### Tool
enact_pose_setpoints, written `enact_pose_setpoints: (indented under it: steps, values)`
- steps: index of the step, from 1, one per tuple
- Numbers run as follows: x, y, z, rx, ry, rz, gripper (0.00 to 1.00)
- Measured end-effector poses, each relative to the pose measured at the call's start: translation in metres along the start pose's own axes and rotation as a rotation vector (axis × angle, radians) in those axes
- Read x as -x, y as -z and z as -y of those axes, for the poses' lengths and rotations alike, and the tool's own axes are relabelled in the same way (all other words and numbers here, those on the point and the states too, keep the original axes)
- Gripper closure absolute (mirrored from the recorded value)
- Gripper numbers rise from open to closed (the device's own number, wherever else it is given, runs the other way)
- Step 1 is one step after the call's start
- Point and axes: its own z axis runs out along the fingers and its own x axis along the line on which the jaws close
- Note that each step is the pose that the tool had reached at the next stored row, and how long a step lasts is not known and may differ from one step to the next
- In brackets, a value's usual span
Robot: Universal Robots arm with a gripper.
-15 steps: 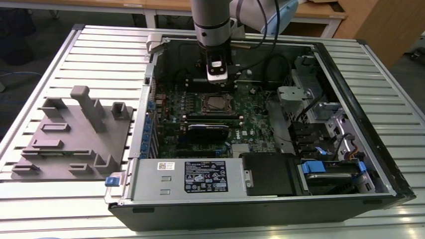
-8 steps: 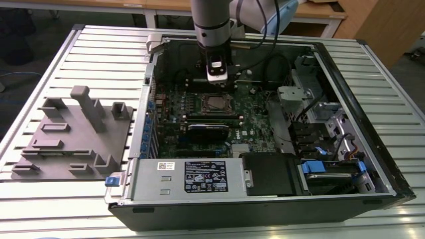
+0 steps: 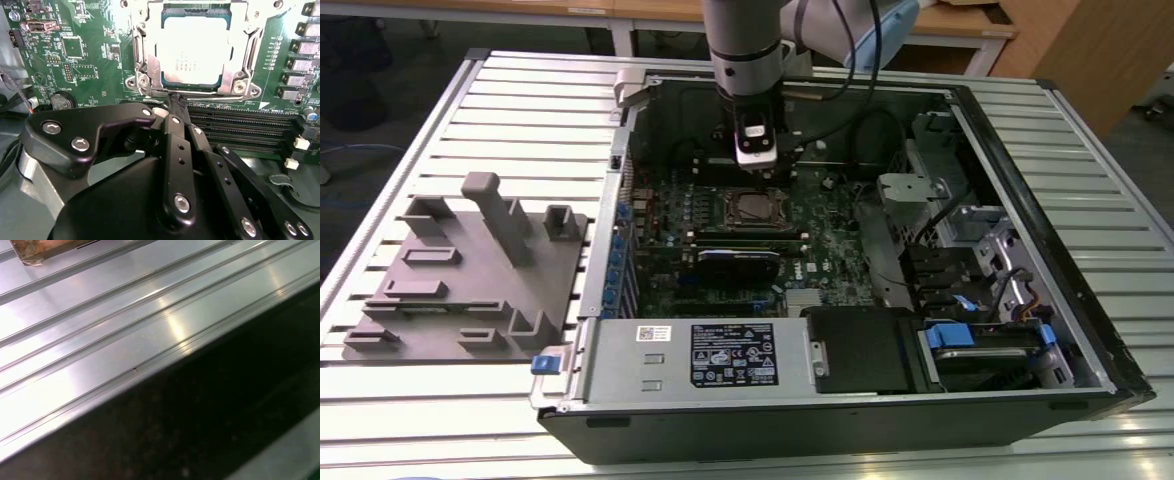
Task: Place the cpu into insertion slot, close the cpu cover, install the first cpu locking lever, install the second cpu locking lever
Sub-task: 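Install the first cpu locking lever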
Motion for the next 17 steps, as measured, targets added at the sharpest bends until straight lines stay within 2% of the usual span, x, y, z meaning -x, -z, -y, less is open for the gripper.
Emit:
enact_pose_setpoints:
  steps: [3, 17]
  values:
    - [-0.0001, -0.0004, 0.0, -0.0048, 0.001, 0.0027, 0.9]
    - [0.0006, -0.0012, 0.0013, -0.0047, 0.001, 0.0027, 0.9]
